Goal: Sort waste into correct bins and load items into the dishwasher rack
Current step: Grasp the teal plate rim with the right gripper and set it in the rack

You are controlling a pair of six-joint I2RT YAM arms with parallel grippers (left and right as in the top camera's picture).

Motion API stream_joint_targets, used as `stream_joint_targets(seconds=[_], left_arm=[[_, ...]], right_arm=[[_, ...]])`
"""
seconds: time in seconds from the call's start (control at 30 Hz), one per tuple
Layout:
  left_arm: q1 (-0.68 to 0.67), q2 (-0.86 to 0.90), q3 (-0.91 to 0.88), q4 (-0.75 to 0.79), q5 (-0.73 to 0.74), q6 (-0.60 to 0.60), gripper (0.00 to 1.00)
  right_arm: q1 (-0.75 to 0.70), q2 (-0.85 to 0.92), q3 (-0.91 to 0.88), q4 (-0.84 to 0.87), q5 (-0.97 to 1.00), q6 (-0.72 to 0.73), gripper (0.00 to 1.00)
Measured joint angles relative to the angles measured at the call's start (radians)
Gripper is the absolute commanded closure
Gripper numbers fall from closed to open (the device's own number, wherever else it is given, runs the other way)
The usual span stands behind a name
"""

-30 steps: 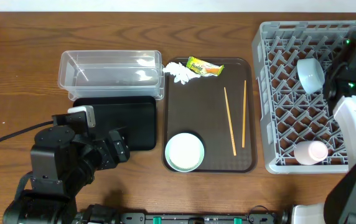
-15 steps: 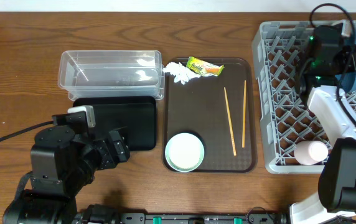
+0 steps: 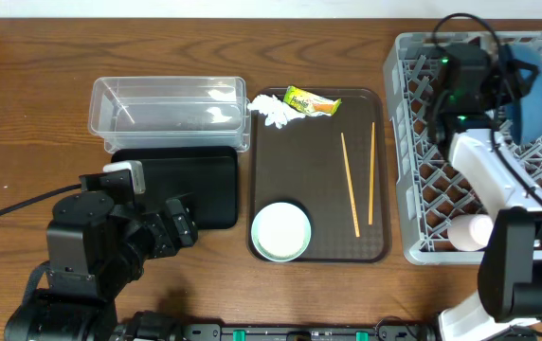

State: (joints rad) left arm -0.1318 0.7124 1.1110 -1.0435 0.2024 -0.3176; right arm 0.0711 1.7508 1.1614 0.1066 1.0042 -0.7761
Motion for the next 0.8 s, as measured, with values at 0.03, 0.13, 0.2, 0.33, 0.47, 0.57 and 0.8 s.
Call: stream_joint_targets(seconds=[0.03,0.13,0.2,0.33,0.47,0.57,0.8], left_arm=[[0.0,0.0,0.0,0.0,0.0,0.0,0.09],[0.0,0.0,0.0,0.0,0.0,0.0,0.09],[0.0,0.0,0.0,0.0,0.0,0.0,0.09],[0.0,0.0,0.0,0.0,0.0,0.0,0.09],[0.0,0.0,0.0,0.0,0.0,0.0,0.09],[0.0,0.0,0.0,0.0,0.0,0.0,0.09],[0.0,0.0,0.0,0.0,0.0,0.0,0.09]], right_arm=[[0.016,-0.006,0.0,-0.007,-0.016,0.01,0.24],[0.064,-0.039,0.0,-0.025,-0.077,0.041,0.22],[0.084,-0.063,0.0,-0.031,-0.104,0.057,0.22],[0.101,-0.111,0.0,-0.046,-0.133,0.073,0.22],[0.102,-0.134,0.0,-0.092,-0.141,0.09,0.21],[0.113,-0.146,0.0,-0.153,-0.168,0.134,0.21],[0.171,-0.204,0.0,-0.351,-0.365,0.38,0.28]])
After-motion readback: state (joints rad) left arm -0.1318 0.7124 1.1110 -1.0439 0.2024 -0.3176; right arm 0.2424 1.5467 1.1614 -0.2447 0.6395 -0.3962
